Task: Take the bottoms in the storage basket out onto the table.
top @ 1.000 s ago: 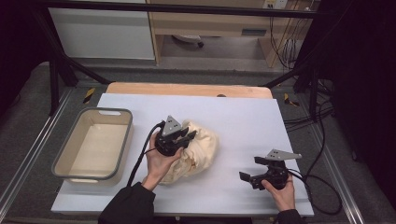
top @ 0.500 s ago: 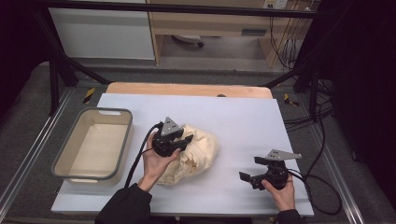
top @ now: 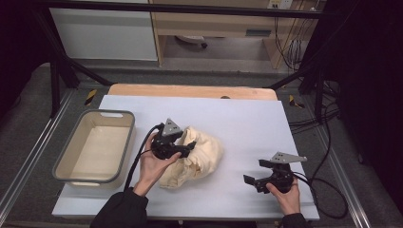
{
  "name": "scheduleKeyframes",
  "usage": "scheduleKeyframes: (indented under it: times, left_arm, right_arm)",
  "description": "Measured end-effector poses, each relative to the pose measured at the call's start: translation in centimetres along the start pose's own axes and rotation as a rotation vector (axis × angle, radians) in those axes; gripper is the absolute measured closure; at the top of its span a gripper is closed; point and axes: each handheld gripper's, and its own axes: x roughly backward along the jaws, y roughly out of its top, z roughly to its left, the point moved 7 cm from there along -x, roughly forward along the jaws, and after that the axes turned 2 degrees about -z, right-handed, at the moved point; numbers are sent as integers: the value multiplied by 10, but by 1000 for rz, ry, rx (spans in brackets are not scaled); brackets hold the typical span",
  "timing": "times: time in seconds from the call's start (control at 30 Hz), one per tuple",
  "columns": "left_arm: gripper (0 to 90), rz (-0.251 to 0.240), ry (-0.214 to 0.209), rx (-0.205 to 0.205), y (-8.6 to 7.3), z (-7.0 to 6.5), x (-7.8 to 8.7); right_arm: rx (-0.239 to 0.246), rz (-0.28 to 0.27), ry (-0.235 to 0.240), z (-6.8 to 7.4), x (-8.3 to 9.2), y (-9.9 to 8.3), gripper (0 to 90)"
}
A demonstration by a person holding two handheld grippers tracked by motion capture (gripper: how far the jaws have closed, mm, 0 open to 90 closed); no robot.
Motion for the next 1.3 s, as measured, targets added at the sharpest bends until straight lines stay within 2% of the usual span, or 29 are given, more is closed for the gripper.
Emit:
scheduleKeyframes:
  times: [0.33, 0.5, 0.63, 0.83, 1.13, 1.3]
  left_arm:
    - [164, 23, -19, 11, -1, 1, 10]
    - [131, 15, -30, 21, -3, 4, 17]
    - [86, 14, -15, 10, -5, 7, 23]
    - [51, 3, 8, 16, -10, 13, 32]
    - [36, 6, 50, 10, -23, 22, 43]
    - [30, 5, 54, 15, -29, 24, 49]
  right_arm:
    - [-2, -1, 0, 0, 0, 0, 5]
    - [-2, -2, 0, 0, 0, 0, 5]
    - [-1, -3, -1, 0, 0, 0, 5]
    - [-2, -3, -1, 0, 1, 1, 5]
    - [-3, -2, -2, 0, 0, 0, 5]
    - [-3, 0, -1, 0, 0, 0, 5]
